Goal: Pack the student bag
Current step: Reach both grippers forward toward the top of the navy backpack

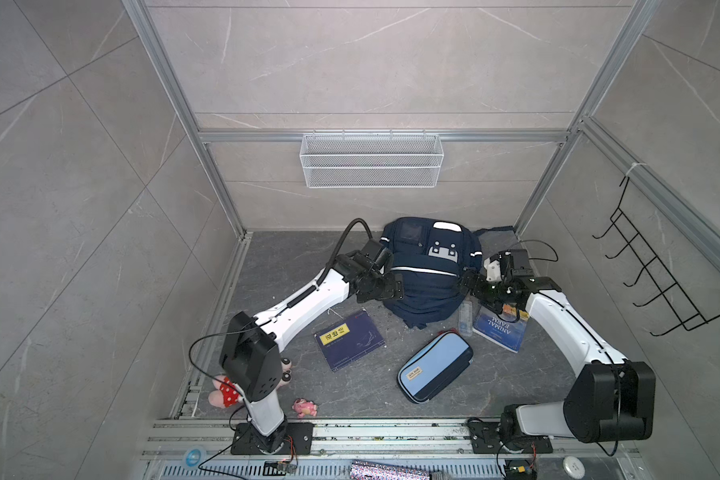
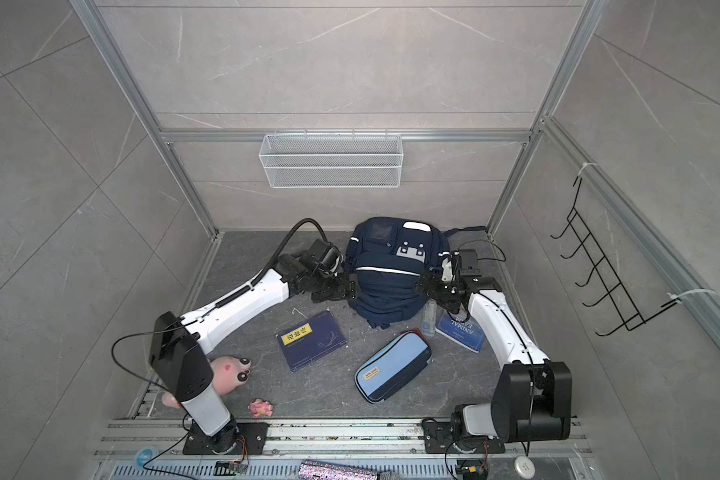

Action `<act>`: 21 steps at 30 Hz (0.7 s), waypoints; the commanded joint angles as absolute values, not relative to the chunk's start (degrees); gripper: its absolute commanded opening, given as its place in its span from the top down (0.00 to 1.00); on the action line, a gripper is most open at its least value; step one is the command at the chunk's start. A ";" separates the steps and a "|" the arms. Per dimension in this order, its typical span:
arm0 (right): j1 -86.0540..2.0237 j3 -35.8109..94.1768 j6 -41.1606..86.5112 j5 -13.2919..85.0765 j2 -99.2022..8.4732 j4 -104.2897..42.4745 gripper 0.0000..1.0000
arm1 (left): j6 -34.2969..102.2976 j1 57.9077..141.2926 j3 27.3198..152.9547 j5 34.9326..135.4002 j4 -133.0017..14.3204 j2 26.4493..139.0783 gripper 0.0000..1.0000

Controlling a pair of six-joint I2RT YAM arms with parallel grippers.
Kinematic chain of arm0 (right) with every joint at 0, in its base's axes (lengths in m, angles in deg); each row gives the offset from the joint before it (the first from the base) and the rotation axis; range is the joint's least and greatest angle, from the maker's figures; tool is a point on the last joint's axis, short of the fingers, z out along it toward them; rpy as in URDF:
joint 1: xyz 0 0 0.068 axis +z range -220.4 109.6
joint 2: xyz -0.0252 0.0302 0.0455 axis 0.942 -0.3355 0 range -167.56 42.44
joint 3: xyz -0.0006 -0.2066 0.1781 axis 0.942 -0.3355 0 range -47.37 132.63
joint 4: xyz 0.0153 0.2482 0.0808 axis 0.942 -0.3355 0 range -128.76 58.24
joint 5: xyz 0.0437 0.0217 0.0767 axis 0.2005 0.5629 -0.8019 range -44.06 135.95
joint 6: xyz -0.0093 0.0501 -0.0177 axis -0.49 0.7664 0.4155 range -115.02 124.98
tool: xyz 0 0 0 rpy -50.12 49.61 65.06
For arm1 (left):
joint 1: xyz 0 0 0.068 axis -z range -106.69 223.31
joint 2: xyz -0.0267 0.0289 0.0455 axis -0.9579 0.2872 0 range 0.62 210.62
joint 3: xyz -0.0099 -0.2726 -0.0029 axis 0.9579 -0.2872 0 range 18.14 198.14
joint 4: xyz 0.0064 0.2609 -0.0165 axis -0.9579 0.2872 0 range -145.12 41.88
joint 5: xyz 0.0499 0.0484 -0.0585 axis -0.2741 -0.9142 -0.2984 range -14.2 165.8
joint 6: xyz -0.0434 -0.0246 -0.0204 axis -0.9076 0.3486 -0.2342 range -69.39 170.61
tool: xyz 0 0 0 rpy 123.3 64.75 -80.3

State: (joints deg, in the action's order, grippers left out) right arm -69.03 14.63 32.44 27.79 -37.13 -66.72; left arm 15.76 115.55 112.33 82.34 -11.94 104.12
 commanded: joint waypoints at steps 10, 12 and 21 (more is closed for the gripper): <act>-69.42 19.63 38.83 35.49 -38.14 -71.12 0.01 | 32.76 114.18 135.35 88.57 -4.35 120.83 0.12; -69.89 20.24 37.36 34.51 -40.88 -69.49 0.01 | 33.53 114.14 137.48 88.50 -3.96 122.61 0.12; -74.21 22.24 37.25 26.13 -53.42 -60.25 0.02 | 31.08 111.42 151.35 89.92 1.13 133.07 0.13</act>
State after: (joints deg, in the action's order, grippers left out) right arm -73.12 21.32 36.74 29.69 -50.93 -64.82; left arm 30.95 113.12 147.30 88.16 -2.11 130.57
